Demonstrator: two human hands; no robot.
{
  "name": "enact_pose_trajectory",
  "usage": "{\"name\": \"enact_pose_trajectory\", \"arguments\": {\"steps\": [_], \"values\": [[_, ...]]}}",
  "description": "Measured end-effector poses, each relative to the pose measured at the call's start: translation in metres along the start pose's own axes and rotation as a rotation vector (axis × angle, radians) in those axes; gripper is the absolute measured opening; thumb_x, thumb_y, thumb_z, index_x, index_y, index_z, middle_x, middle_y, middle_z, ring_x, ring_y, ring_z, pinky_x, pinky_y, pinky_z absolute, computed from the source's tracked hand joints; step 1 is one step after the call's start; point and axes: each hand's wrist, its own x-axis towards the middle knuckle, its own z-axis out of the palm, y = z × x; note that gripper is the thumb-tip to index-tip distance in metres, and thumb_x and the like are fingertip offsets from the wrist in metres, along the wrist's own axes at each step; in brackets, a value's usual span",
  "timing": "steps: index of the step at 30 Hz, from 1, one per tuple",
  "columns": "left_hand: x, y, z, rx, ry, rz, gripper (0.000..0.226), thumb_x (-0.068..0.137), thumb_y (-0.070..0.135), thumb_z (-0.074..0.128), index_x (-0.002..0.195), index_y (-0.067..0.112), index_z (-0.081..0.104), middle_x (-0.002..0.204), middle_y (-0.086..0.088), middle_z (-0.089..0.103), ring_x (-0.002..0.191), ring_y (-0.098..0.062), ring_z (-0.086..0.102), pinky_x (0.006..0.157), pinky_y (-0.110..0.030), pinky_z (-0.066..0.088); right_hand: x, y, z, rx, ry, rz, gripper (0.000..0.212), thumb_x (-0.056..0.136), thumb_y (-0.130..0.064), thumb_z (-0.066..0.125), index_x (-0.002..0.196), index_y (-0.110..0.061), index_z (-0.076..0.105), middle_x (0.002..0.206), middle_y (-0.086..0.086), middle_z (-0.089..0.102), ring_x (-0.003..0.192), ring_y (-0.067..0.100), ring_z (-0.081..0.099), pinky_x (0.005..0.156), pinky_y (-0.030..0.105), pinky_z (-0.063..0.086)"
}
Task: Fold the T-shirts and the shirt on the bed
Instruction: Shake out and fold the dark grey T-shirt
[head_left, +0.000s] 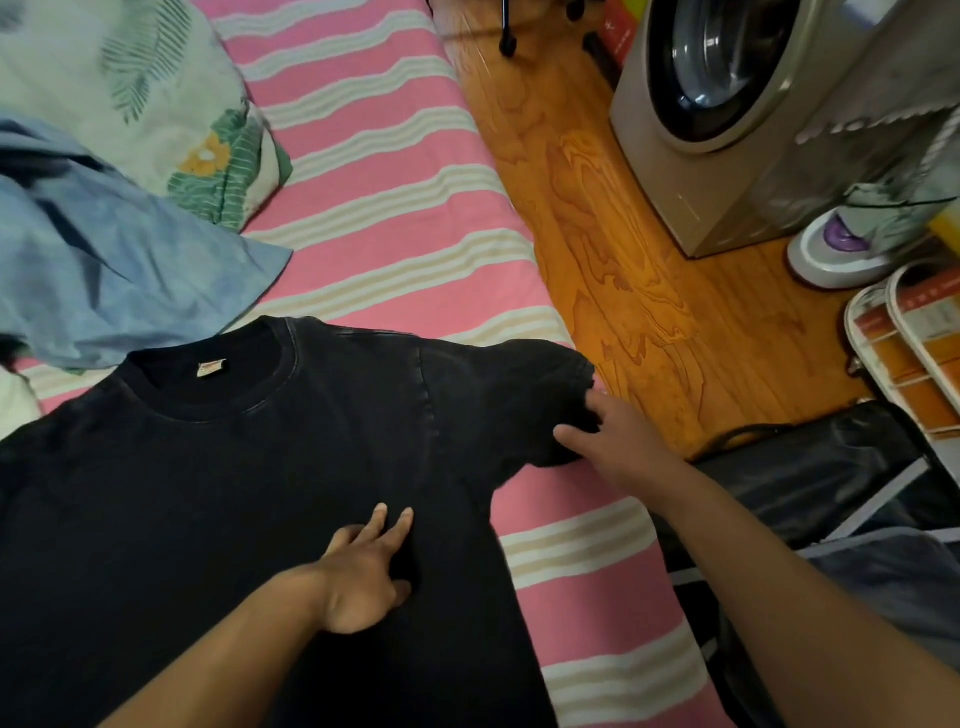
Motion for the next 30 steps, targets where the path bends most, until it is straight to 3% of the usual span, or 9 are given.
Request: {"name": "enact_pose_trajectory", "arguments": {"steps": [3,6,10,12,14,18,22,25,30], "values": [[-0.004,0.004,-0.006,0.013,-0.015,0.001,0.085,0.101,0.041,0.051,0.16,0.039,-0.01,0.168,0.005,-0.018,0.156,-0.027,-0.01,0.126,-0.047,0.008,0.001,-0.012,-0.002,0.063,0.174,-0.089,0.017,0.098,-0.017,0.062,0.114,-0.019,0.069,0.104,-0.005,0.07,0.102,0.006,0.063,0.089,0.029,0.054],[-0.007,0.005,-0.01,0.017,-0.028,-0.009,0.083,0.102,0.041,0.05,0.16,0.039,-0.009,0.169,0.005,-0.017,0.156,-0.027,-0.008,0.126,-0.046,0.008,0.002,-0.012,-0.002,0.063,0.221,-0.076,0.02,0.1,-0.013,0.058,0.117,-0.018,0.068,0.104,-0.008,0.068,0.102,0.006,0.062,0.081,0.02,0.048],[-0.007,0.01,-0.003,0.103,-0.003,-0.006,0.082,0.103,0.037,0.048,0.155,0.049,-0.015,0.168,0.0,-0.021,0.156,-0.03,-0.009,0.125,-0.05,0.016,-0.003,0.006,0.001,-0.042,0.208,0.152,0.058,0.093,0.008,0.053,0.145,-0.019,0.053,0.14,0.0,0.057,0.129,0.024,0.054,0.105,0.034,0.045],[-0.007,0.017,0.002,0.173,0.0,-0.024,0.083,0.105,0.032,0.045,0.152,0.054,-0.019,0.166,-0.004,-0.025,0.155,-0.033,-0.009,0.124,-0.051,0.022,-0.003,0.001,-0.003,0.064,0.163,0.191,0.069,0.092,0.011,0.051,0.152,-0.023,0.043,0.136,-0.006,0.056,0.118,0.021,0.059,0.096,0.032,0.051],[-0.006,0.025,0.003,0.222,-0.003,-0.05,0.083,0.106,0.03,0.045,0.151,0.054,-0.02,0.166,-0.008,-0.026,0.155,-0.036,-0.007,0.123,-0.052,0.024,0.006,-0.006,-0.006,0.156,0.172,0.248,0.064,0.094,-0.009,0.062,0.152,-0.021,0.039,0.128,-0.006,0.059,0.107,0.018,0.06,0.086,0.034,0.054],[-0.005,0.028,-0.006,0.217,-0.005,-0.047,0.076,0.106,0.033,0.043,0.154,0.054,-0.012,0.168,-0.009,-0.018,0.155,-0.039,-0.002,0.125,-0.052,0.02,0.041,-0.008,-0.012,0.381,0.231,0.51,0.091,0.085,-0.049,0.074,0.157,-0.018,0.027,0.155,0.007,0.04,0.137,0.034,0.046,0.108,0.051,0.044],[-0.006,0.022,-0.008,0.185,0.009,-0.016,0.072,0.105,0.033,0.042,0.154,0.056,-0.006,0.169,-0.008,-0.014,0.155,-0.038,0.0,0.125,-0.052,0.02,0.068,-0.001,-0.016,0.434,0.114,0.488,0.044,0.092,-0.026,0.071,0.131,-0.007,0.06,0.127,0.01,0.066,0.107,0.025,0.064,0.083,0.035,0.053],[-0.007,0.026,-0.006,0.174,0.002,-0.027,0.074,0.106,0.031,0.043,0.155,0.053,-0.008,0.168,-0.008,-0.017,0.155,-0.039,-0.002,0.124,-0.053,0.021,0.073,-0.005,-0.02,0.352,0.162,0.435,0.022,0.093,-0.017,0.069,0.111,-0.006,0.066,0.115,0.012,0.07,0.103,0.025,0.065,0.089,0.037,0.053],[-0.012,0.02,-0.009,-0.019,0.106,0.009,0.065,0.103,0.039,0.048,0.158,0.048,0.015,0.17,-0.006,0.005,0.154,-0.033,0.015,0.123,-0.046,0.026,0.06,-0.074,-0.008,-0.418,0.32,0.056,0.012,0.094,-0.013,0.057,0.086,-0.01,0.048,0.087,0.015,0.058,0.084,0.032,0.059,0.066,0.037,0.043]]}}
